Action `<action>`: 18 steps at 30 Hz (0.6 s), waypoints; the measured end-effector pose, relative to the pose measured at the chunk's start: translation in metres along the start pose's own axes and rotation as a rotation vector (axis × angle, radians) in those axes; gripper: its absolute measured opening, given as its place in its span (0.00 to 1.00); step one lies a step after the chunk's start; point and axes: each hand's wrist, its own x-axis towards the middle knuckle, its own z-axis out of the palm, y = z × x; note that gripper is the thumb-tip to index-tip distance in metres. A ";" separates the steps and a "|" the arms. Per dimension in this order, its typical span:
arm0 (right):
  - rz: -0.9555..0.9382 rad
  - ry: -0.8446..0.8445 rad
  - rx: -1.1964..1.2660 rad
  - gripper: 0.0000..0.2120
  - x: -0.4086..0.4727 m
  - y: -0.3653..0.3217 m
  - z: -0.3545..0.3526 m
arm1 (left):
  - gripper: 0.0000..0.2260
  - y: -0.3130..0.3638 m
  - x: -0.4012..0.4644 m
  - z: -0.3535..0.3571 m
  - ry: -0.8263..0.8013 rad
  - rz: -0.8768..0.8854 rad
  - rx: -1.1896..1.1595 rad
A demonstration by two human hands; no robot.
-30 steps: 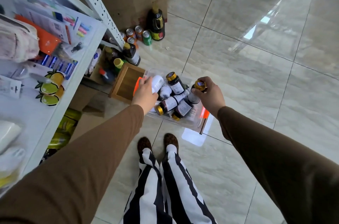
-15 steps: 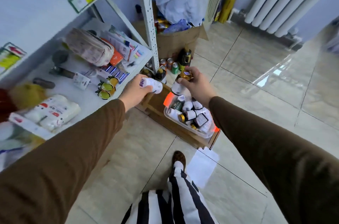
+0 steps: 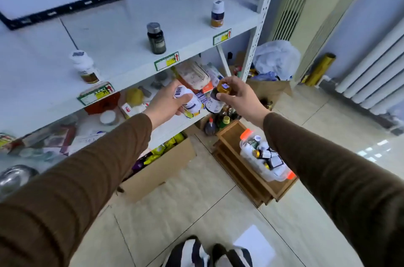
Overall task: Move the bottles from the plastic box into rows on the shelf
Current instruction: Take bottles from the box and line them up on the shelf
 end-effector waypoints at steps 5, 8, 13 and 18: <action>-0.126 -0.140 -0.066 0.18 -0.009 -0.049 0.039 | 0.12 -0.001 -0.057 -0.046 0.113 -0.055 -0.089; -0.173 -0.216 -0.056 0.18 -0.020 -0.076 0.067 | 0.13 -0.006 -0.098 -0.072 0.156 -0.079 -0.115; -0.259 -0.335 -0.048 0.17 -0.040 -0.127 0.123 | 0.14 -0.017 -0.172 -0.123 0.228 -0.145 -0.144; -0.376 -0.402 -0.024 0.15 -0.053 -0.199 0.199 | 0.13 -0.028 -0.241 -0.199 0.342 -0.130 -0.124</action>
